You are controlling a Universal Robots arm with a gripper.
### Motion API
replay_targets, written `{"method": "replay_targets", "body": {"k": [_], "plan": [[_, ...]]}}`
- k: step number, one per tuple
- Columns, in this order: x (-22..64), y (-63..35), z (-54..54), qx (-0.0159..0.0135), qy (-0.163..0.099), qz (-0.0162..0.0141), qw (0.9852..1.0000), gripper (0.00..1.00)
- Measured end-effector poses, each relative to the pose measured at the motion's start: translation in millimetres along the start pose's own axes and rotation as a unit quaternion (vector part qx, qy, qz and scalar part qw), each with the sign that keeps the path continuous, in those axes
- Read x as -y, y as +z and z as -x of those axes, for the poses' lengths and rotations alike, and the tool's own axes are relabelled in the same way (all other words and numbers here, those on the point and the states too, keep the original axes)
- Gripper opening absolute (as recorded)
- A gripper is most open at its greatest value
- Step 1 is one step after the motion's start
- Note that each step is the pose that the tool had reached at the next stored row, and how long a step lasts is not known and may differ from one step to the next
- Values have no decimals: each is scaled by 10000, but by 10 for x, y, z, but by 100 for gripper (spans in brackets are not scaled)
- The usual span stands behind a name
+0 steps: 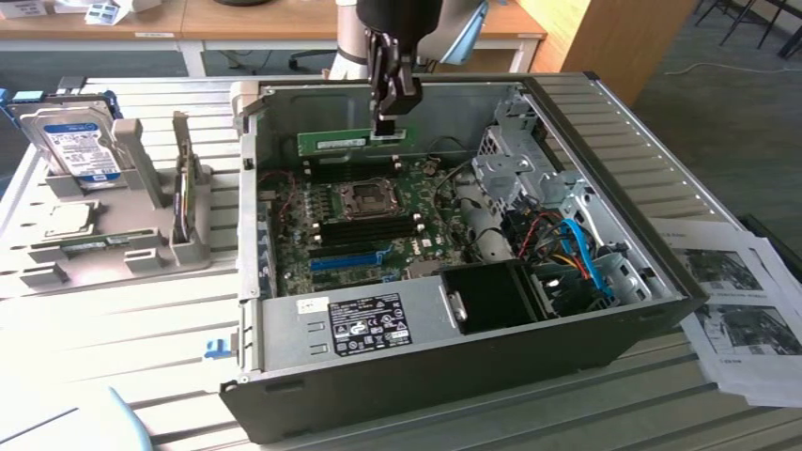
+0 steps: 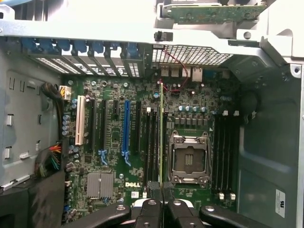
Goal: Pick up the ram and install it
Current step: 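Pick up the ram and move it above insertion slot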
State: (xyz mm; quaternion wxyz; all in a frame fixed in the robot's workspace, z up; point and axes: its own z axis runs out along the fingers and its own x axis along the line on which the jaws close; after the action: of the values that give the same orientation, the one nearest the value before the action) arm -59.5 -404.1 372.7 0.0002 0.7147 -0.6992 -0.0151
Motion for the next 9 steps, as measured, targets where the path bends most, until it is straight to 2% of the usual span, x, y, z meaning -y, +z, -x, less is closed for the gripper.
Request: {"method": "replay_targets", "body": {"k": [9], "plan": [[1,56,-1,0,0,0,10000,11]]}}
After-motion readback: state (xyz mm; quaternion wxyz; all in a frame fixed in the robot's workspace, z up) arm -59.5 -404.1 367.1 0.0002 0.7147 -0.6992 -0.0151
